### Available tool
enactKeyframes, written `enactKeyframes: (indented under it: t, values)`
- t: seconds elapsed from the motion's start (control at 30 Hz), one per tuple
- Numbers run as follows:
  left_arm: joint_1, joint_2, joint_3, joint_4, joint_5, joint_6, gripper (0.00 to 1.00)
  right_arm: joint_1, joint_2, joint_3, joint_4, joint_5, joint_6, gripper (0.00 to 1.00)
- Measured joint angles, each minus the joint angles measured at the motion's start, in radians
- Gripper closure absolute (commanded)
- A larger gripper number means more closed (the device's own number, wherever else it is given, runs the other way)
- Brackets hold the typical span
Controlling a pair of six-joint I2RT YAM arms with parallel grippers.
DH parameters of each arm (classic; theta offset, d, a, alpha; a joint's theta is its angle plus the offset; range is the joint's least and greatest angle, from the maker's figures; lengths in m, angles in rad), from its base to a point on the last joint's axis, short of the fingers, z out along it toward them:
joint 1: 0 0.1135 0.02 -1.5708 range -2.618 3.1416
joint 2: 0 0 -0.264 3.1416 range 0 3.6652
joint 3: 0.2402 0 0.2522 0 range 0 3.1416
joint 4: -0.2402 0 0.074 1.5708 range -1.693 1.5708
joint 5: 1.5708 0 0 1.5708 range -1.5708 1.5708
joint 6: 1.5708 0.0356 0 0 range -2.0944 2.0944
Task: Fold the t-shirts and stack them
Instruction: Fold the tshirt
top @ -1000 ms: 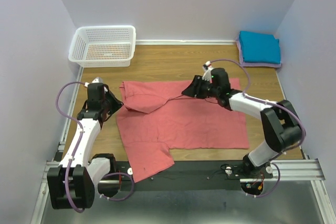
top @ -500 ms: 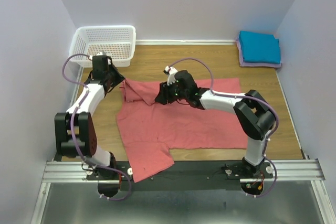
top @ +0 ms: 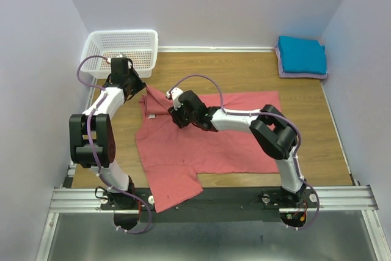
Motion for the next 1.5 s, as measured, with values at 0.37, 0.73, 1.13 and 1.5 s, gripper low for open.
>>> enactKeyframes:
  t: [0.37, 0.73, 1.13, 1.5]
  values:
    - [-0.003, 0.005, 0.0, 0.0, -0.004, 0.012, 1.0, 0.032, 0.089, 0.105, -0.023, 0.164, -0.132, 0.53]
    - [-0.006, 0.005, 0.0, -0.002, -0.004, 0.018, 1.0, 0.04, 0.163, 0.169, -0.018, 0.201, -0.167, 0.58]
    - [-0.007, 0.005, 0.0, -0.006, -0.013, 0.025, 1.0, 0.043, 0.171, 0.179, -0.021, 0.242, -0.185, 0.83]
    - [-0.007, -0.002, -0.002, -0.019, -0.021, 0.025, 1.0, 0.043, 0.134, 0.165, -0.054, 0.24, -0.205, 0.99]
